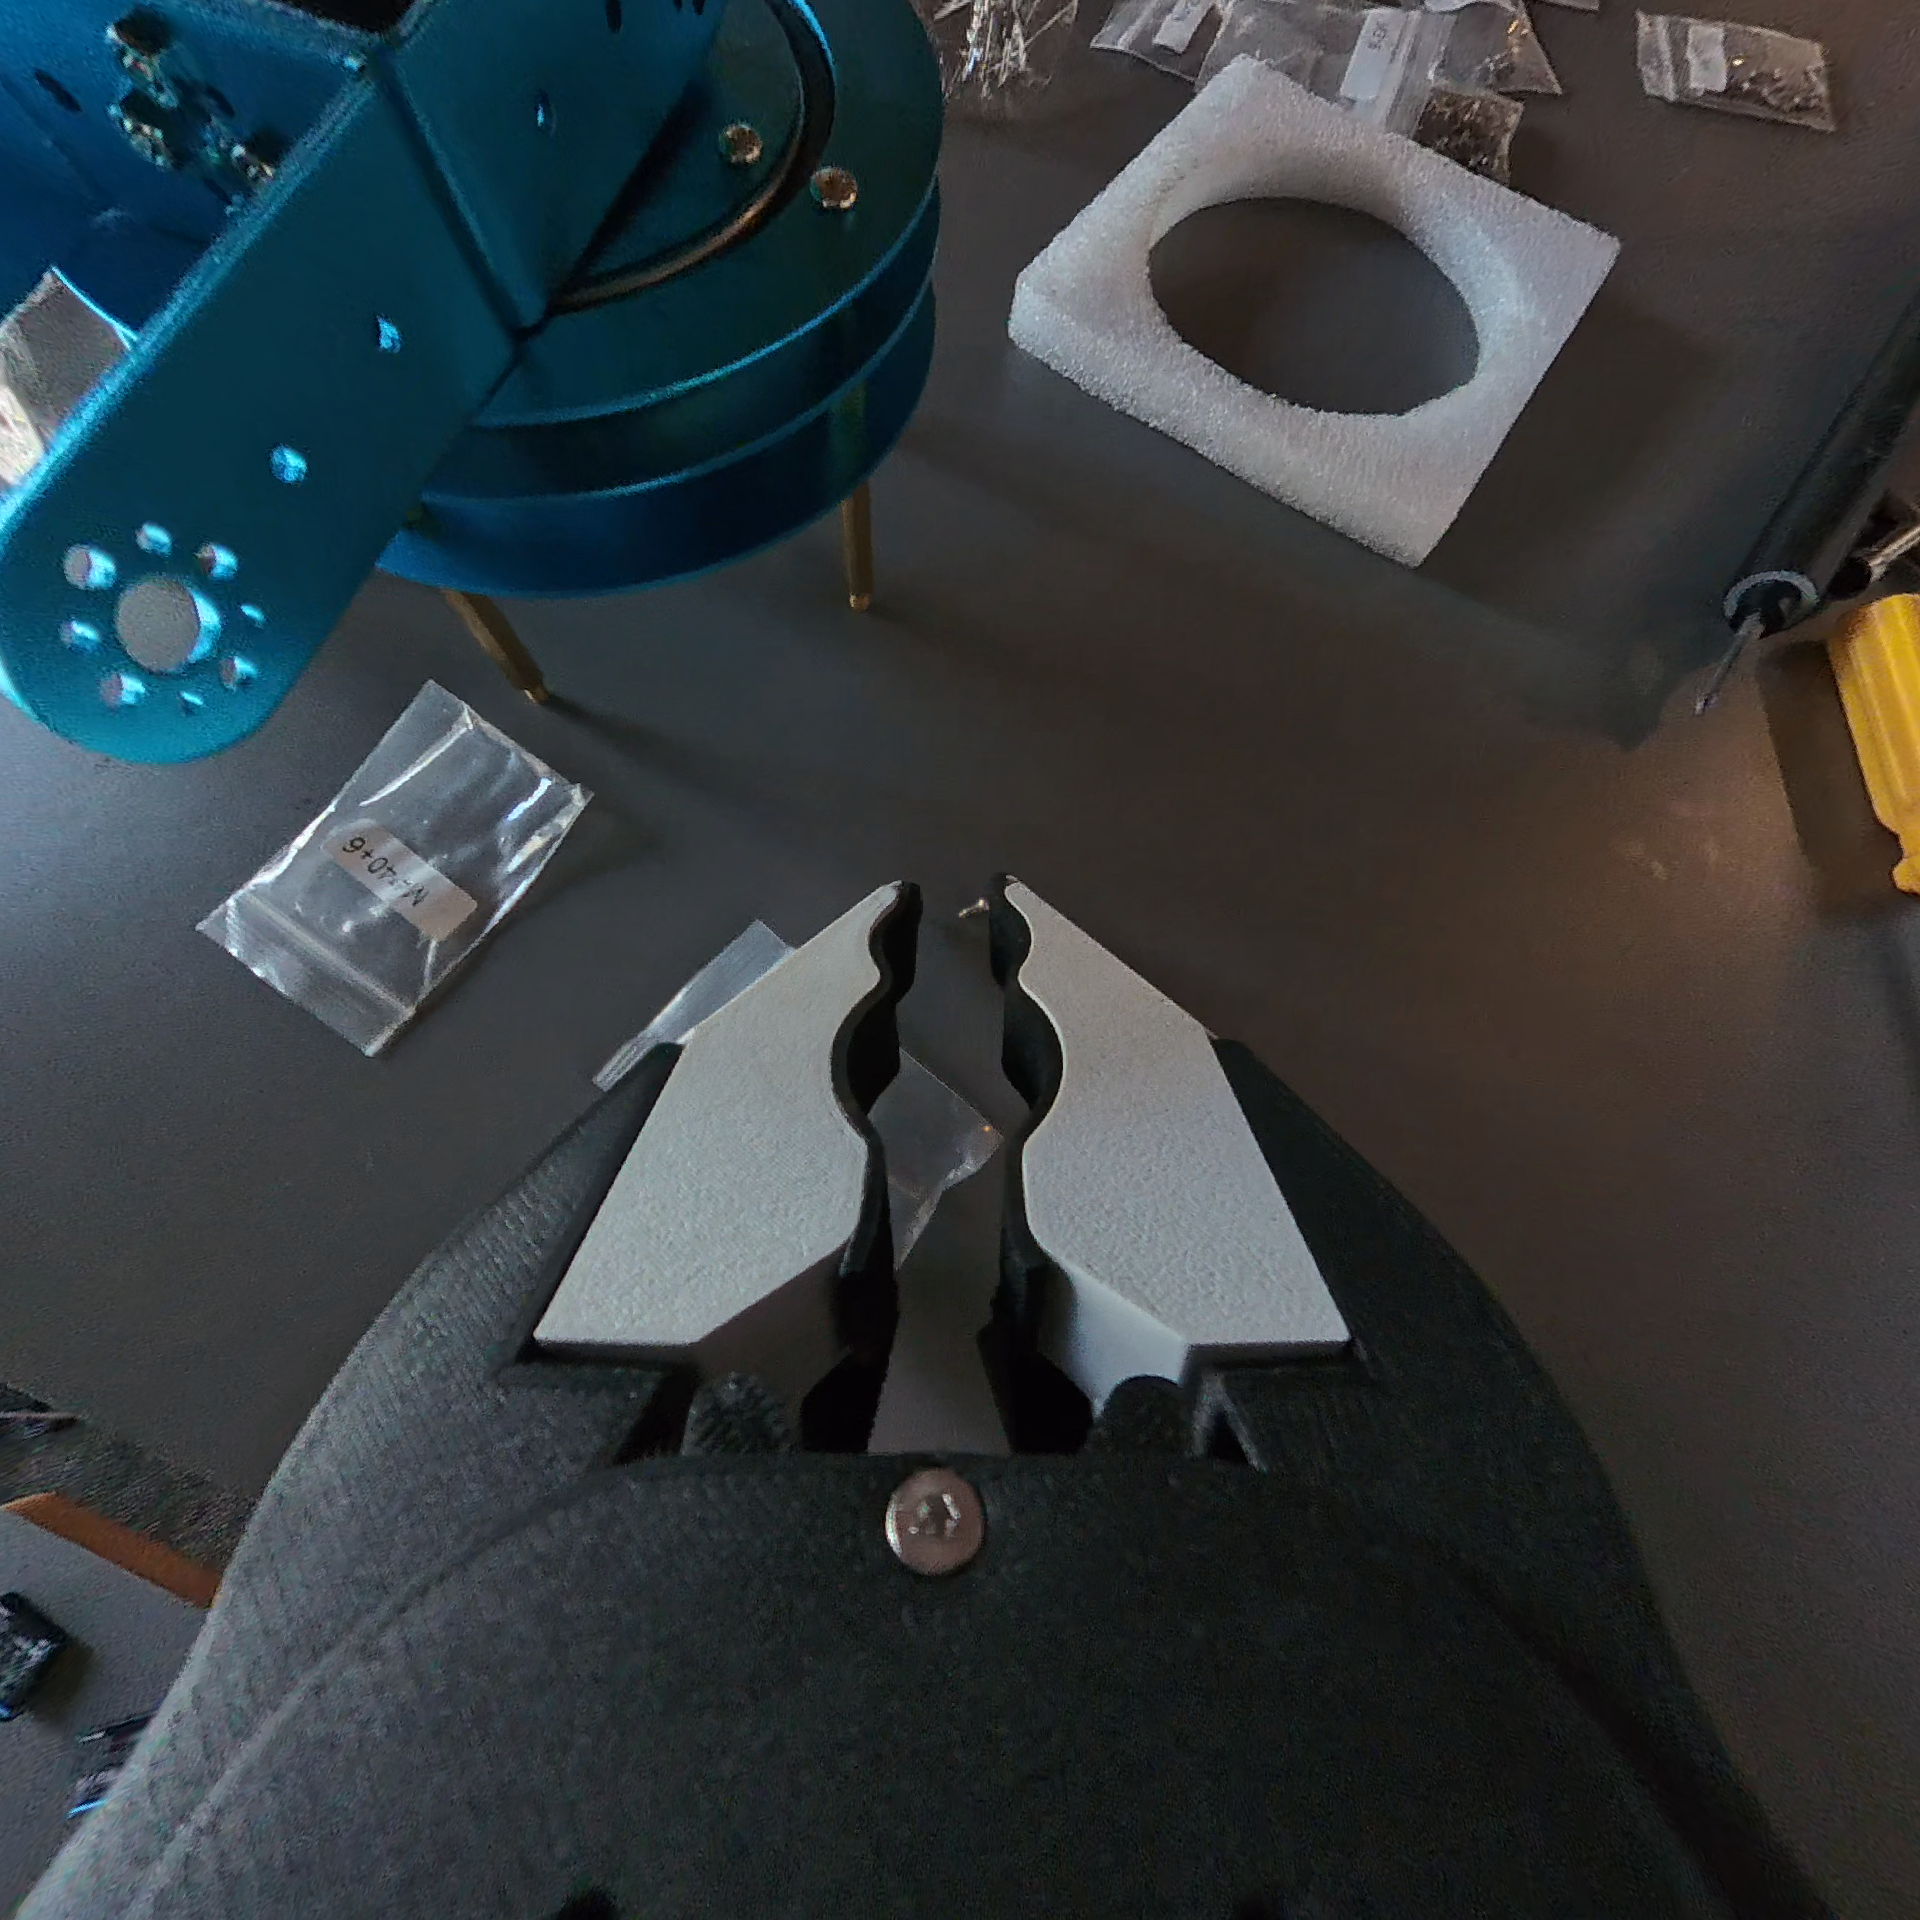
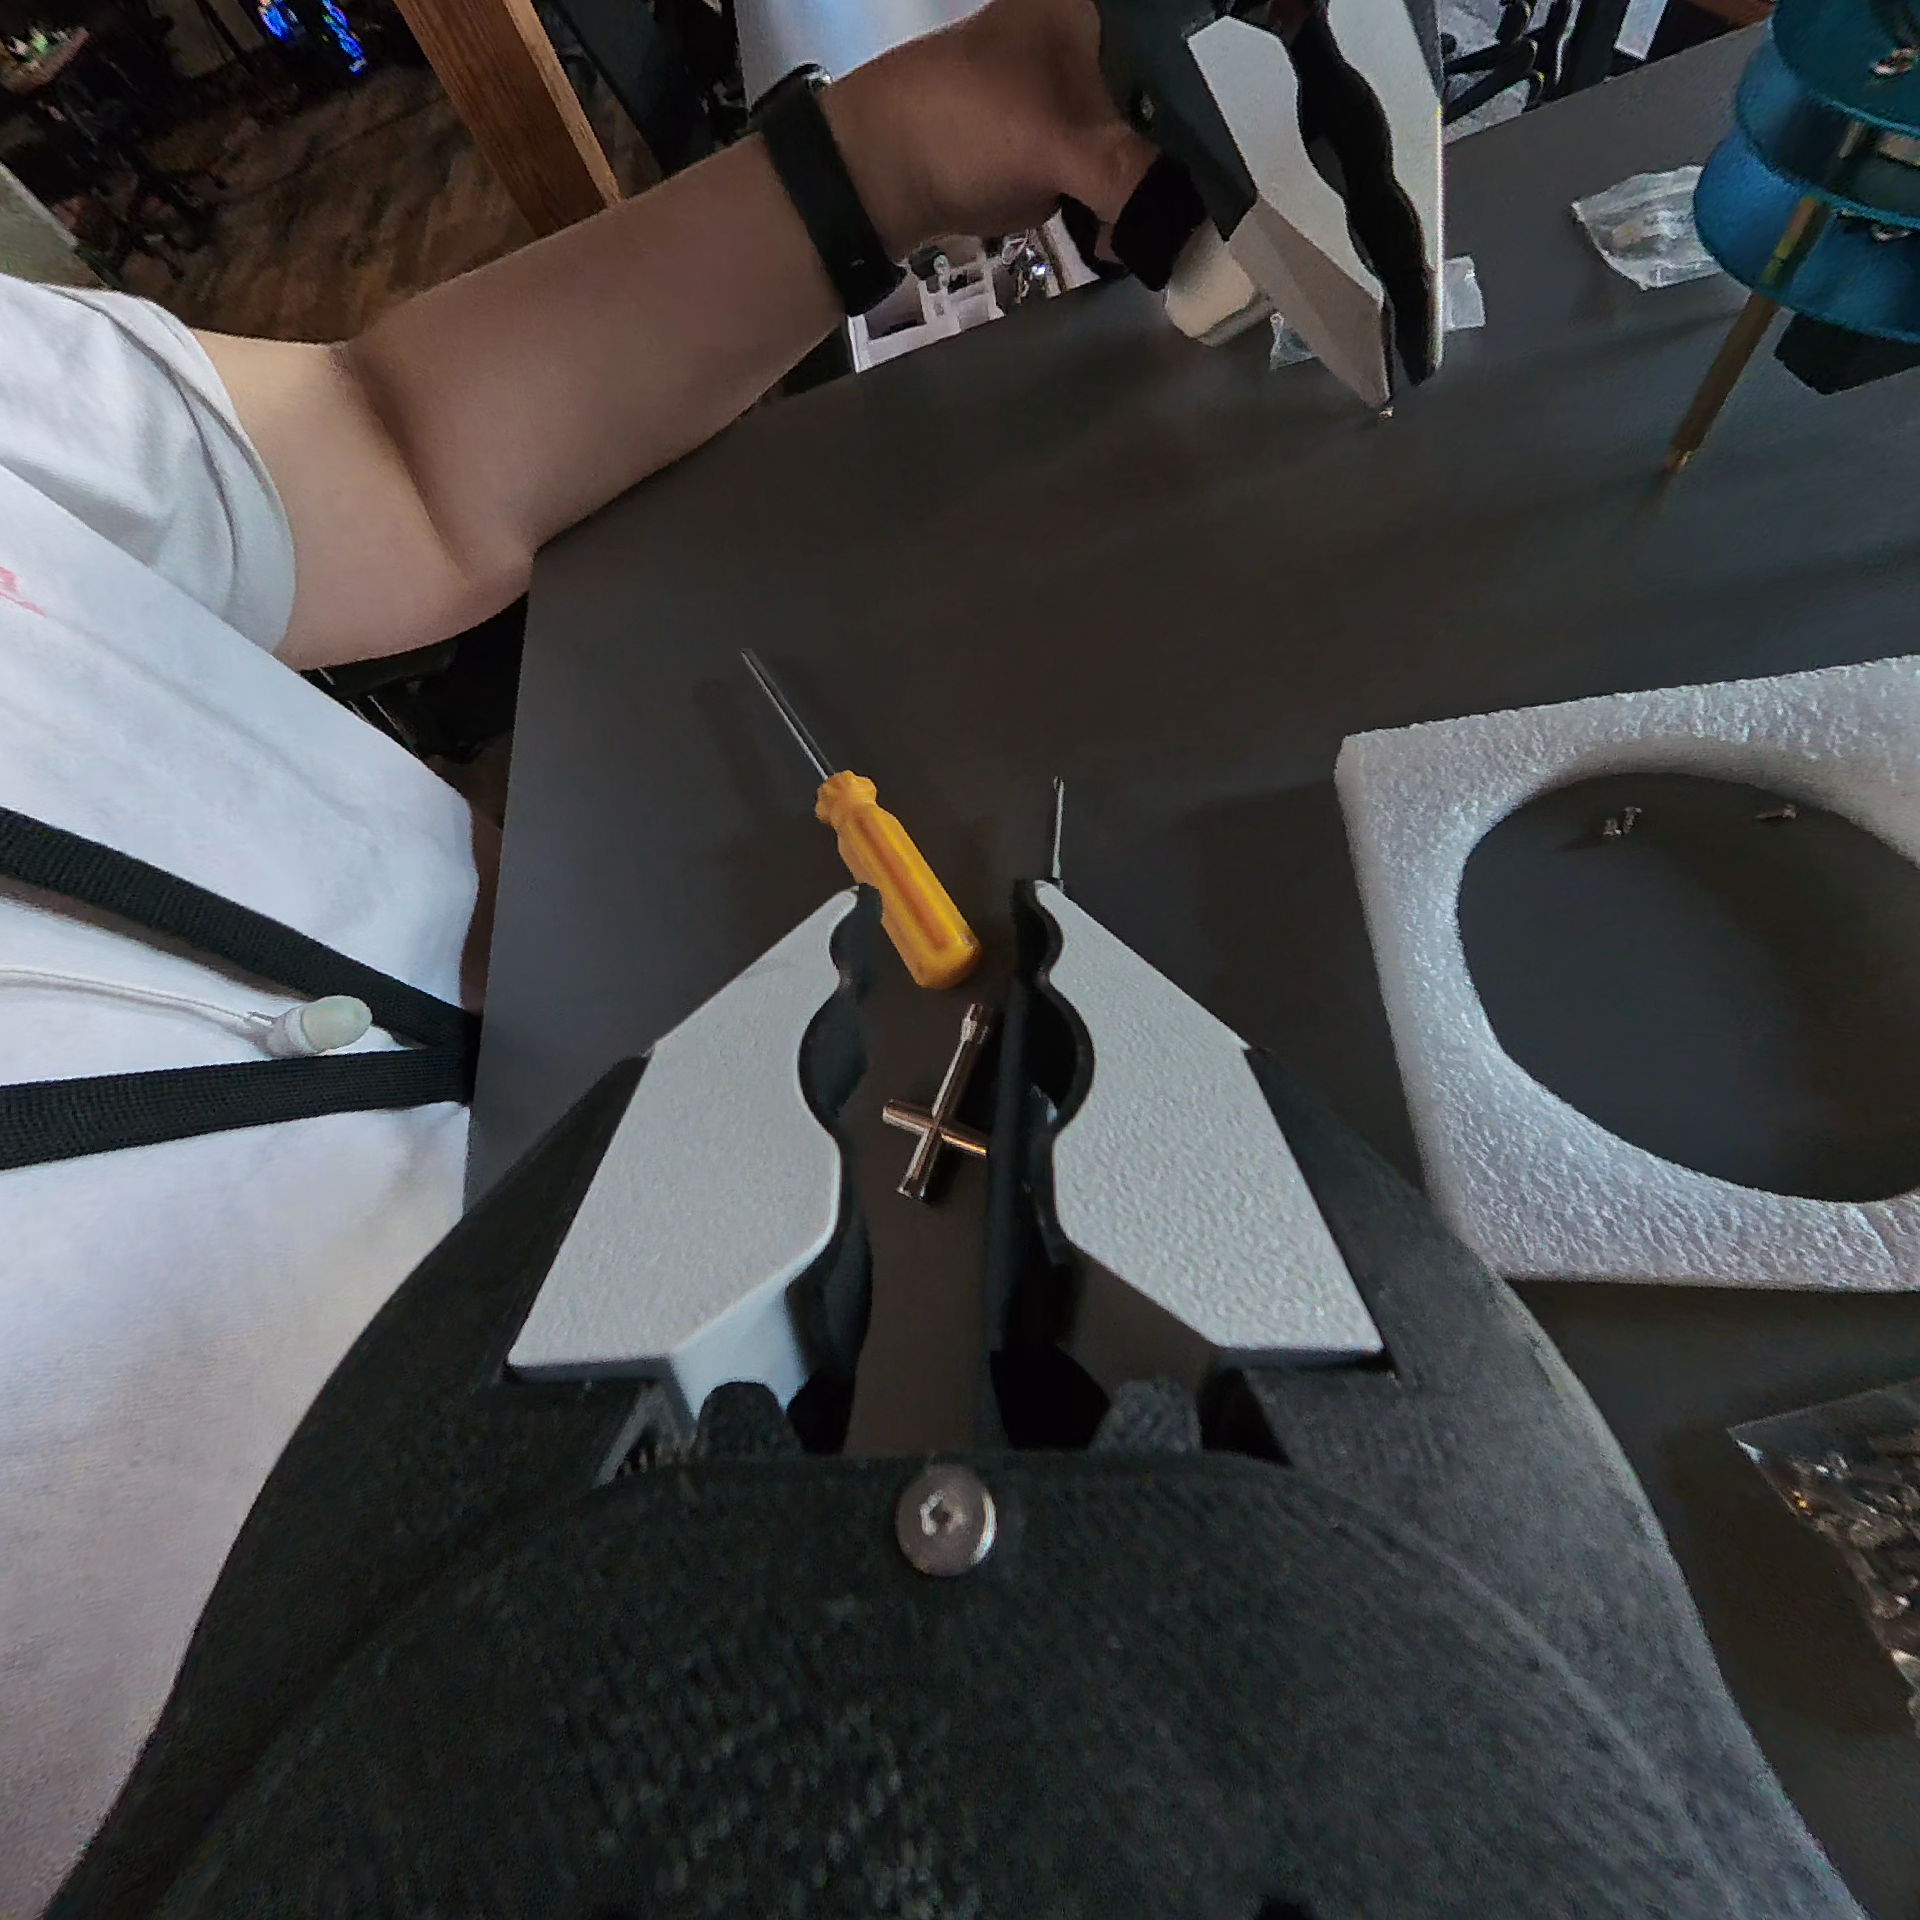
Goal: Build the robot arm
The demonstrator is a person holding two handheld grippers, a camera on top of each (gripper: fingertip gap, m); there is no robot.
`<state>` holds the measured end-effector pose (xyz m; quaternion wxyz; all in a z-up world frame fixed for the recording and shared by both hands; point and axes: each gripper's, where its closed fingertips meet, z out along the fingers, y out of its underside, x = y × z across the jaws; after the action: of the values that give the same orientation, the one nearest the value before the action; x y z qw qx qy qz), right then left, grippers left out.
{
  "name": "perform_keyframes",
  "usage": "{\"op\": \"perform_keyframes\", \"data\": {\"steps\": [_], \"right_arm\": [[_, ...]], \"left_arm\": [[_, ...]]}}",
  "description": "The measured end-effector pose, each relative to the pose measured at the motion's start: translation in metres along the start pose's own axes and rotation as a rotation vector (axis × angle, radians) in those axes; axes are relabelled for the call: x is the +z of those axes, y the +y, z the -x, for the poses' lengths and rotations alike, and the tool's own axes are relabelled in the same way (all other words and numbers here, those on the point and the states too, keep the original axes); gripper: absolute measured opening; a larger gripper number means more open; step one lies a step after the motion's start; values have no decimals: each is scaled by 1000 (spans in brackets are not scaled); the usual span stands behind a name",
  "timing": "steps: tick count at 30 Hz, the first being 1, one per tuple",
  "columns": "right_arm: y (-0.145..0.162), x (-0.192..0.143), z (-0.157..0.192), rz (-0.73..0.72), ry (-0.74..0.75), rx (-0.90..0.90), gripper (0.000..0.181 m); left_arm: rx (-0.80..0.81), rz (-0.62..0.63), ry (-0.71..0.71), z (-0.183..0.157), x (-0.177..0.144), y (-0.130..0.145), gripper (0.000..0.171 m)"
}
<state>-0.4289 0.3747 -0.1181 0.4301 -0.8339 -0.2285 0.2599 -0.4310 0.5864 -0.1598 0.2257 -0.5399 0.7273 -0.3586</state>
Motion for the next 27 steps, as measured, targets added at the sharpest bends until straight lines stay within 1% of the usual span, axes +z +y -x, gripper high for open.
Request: {"op": "perform_keyframes", "data": {"steps": [3,5,7,16,18,21,27], "right_arm": [[-2,-1,1,-13,-19,23,26],[-3,-3,3,-22,-29,32,25],[-4,-3,4,-20,-27,24,26],[-1,-1,5,-5,-32,19,25],[-1,-1,5,-6,-32,19,25],[-1,-2,4,-7,-29,23,25],[0,-1,2,1,-19,21,26]], "left_arm": [[10,-2,34,-4,4,-3,12],[-2,16,60,-8,7,-1,15],[-1,10,77,-11,5,-1,16],[6,15,54,-13,-1,5,17],[-9,13,33,-10,-1,6,12],[-30,6,33,-8,-2,6,11],[22,12,12,-9,1,4,8]]}}
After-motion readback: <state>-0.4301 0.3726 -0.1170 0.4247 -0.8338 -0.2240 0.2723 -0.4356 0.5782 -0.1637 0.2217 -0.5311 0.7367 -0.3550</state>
